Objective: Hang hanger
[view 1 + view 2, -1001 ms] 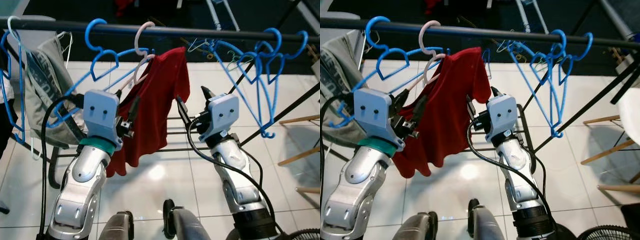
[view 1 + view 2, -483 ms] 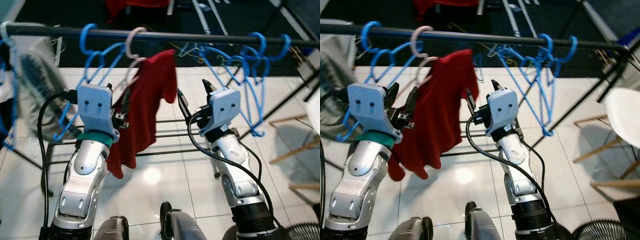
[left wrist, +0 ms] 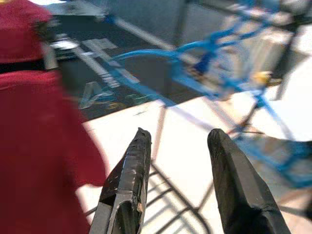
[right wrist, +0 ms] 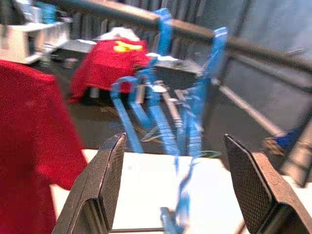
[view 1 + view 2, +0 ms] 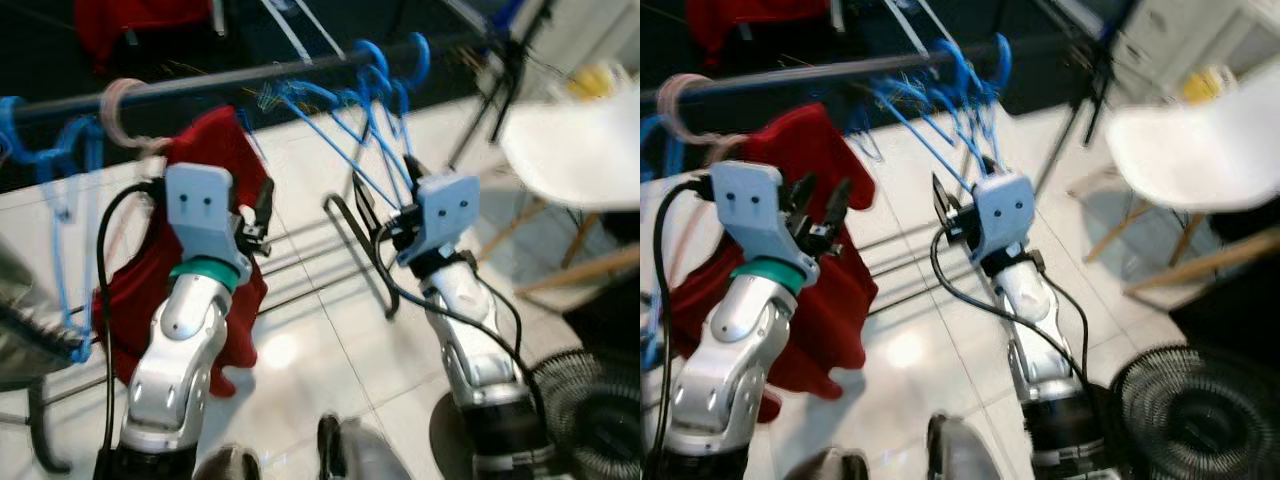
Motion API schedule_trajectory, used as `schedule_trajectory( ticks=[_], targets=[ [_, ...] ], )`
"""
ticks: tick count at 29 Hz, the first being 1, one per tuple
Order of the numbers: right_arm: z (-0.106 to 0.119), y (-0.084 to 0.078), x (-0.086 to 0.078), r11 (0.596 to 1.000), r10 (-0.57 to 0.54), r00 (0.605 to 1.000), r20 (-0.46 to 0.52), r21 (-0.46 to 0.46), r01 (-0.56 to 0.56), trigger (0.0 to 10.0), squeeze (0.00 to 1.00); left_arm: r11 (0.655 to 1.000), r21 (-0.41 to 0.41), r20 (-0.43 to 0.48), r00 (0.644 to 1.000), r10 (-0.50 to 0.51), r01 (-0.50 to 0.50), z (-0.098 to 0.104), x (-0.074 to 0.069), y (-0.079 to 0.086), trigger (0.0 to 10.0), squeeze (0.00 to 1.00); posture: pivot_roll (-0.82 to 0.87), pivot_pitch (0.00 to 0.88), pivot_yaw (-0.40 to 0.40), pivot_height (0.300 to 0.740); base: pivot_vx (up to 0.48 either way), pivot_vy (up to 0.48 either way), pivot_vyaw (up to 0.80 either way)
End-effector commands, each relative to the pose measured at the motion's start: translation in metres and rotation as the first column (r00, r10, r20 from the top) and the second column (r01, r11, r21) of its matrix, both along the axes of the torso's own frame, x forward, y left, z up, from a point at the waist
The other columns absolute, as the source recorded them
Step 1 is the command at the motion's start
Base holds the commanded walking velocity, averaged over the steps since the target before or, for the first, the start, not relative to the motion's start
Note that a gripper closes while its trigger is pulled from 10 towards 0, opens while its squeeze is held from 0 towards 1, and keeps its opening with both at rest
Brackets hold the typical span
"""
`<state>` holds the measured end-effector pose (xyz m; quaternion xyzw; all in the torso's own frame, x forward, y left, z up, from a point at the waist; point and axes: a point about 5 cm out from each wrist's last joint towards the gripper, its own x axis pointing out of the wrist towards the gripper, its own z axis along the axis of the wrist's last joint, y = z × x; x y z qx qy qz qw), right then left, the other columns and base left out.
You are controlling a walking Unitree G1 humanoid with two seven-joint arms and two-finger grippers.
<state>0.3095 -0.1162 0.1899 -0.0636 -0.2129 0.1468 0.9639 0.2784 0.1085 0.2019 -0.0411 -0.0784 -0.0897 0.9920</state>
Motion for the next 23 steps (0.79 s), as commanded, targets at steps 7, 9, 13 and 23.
schedule_trajectory(
  ticks=[7, 9, 13, 23],
  targets=[
    [-0.004, -0.003, -0.001, 1.000, -0.012, 1.000, -0.010, 0.010, 0.012, 10.0, 0.00, 0.984, 0.171, -0.040, 0.999, -0.036, 0.042, -0.015, -0.001, 0.002, 10.0, 0.00, 0.00, 0.115, -0.002, 0.740, 0.000, 0.000, -0.80],
    [-0.004, -0.004, -0.001, 1.000, -0.015, 1.000, -0.008, 0.010, 0.015, 10.0, 0.00, 0.972, 0.229, -0.033, 0.999, -0.040, 0.046, -0.015, -0.001, 0.004, 10.0, 0.00, 0.00, 0.116, 0.001, 0.740, 0.000, 0.000, -0.80],
    [-0.003, -0.005, 0.000, 1.000, -0.020, 1.000, -0.004, 0.009, 0.020, 10.0, 0.00, 0.956, 0.292, -0.026, 0.999, -0.035, 0.041, -0.015, 0.001, 0.006, 10.0, 0.00, 0.00, 0.118, 0.003, 0.740, 0.000, 0.000, -0.80],
    [-0.003, -0.007, -0.001, 0.999, -0.033, 0.999, -0.003, 0.009, 0.033, 10.0, 0.00, 0.943, 0.330, -0.068, 0.998, -0.009, 0.031, -0.019, -0.001, 0.004, 10.0, 0.00, 0.00, 0.124, 0.013, 0.740, 0.000, 0.000, -0.80]
  ],
)
